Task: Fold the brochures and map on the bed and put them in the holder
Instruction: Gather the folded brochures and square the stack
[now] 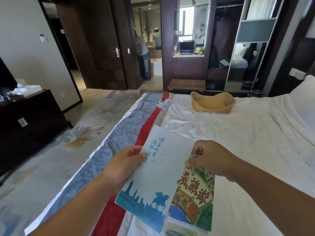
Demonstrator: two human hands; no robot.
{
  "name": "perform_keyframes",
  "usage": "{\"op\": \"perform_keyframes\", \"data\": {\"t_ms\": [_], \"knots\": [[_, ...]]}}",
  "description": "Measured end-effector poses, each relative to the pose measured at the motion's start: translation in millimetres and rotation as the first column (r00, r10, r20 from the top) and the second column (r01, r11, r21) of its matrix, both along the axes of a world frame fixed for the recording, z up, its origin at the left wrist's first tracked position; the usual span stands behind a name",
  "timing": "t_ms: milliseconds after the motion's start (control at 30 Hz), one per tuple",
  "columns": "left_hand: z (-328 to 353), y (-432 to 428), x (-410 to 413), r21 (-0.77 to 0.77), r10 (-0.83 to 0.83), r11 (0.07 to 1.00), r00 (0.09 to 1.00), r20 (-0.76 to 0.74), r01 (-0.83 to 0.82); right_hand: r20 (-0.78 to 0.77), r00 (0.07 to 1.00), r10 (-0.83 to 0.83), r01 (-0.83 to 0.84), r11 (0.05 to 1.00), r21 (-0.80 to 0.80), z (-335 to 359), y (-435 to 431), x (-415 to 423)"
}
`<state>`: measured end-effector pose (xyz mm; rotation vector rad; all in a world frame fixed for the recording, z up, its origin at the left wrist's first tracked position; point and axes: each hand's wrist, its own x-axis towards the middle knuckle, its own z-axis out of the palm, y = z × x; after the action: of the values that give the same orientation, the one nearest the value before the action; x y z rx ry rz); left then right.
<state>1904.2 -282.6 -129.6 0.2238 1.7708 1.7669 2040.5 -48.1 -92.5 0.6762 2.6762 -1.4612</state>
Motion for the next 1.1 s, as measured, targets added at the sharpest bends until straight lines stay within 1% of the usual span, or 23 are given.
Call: {"op": "perform_keyframes", "data": {"t_ms": [100,167,233,300,333,400,433,500,600,733,900,1100], "knots": [[-0.7,-0.9,-0.4,0.002,0.019,1.0,1.0,-0.004,-0.019,-0.019,1.0,-0.021,0.02,0.998,-0.065,-0.4,-1.2,-3.9],[-2.4,-0.9,-0.4,0.005,0.068,0.998,0.997,-0.027,-0.068,-0.069,0.995,-0.069,0.058,0.987,-0.149,-1.6,-0.2,-5.9],[-2.4,-0.9,-1.0,0.016,0.128,0.992,0.991,-0.048,-0.128,-0.141,0.977,-0.16,0.116,0.953,-0.279,-2.1,0.4,-7.5],[-1.4,-2.8,-4.8,0.044,0.2,0.979,0.978,-0.051,-0.198,-0.15,0.963,-0.223,0.13,0.876,-0.465,-4.6,2.8,-5.3],[-0.8,-4.4,-7.4,0.058,0.237,0.97,0.971,-0.038,-0.235,-0.118,0.975,-0.19,0.098,0.835,-0.541,-8.0,3.2,-2.2],[0.1,-8.5,-13.4,0.092,0.3,0.95,0.954,0.005,-0.299,-0.024,0.999,-0.04,0.017,0.794,-0.608,-21.8,0.3,5.5],[0.8,-10.3,-15.8,0.107,0.322,0.941,0.946,0.022,-0.323,0.013,1.0,0.016,-0.004,0.791,-0.611,-30.4,-2.5,8.8],[1.4,-12.6,-18.6,0.115,0.33,0.937,0.944,0.026,-0.33,0.033,0.999,0.041,-0.014,0.815,-0.58,-42.0,-8.6,12.4],[1.9,-14.2,-20.0,0.096,0.326,0.942,0.945,-0.02,-0.323,-0.007,1.0,0.014,-0.016,0.885,-0.466,-41.7,-11.6,9.6],[8.8,-16.9,-24.7,0.082,0.346,0.937,0.936,-0.064,-0.341,-0.035,0.998,0.048,-0.057,0.946,-0.32,-21.5,-4.7,4.5],[17.3,-19.4,-26.6,0.042,0.313,0.95,0.934,-0.174,-0.311,-0.049,0.994,0.099,-0.107,0.97,-0.216,2.2,4.7,0.5],[22.2,-21.3,-30.0,0.075,0.312,0.95,0.935,-0.165,-0.304,-0.062,0.989,0.136,-0.146,0.967,-0.207,15.2,11.0,-4.9]]}}
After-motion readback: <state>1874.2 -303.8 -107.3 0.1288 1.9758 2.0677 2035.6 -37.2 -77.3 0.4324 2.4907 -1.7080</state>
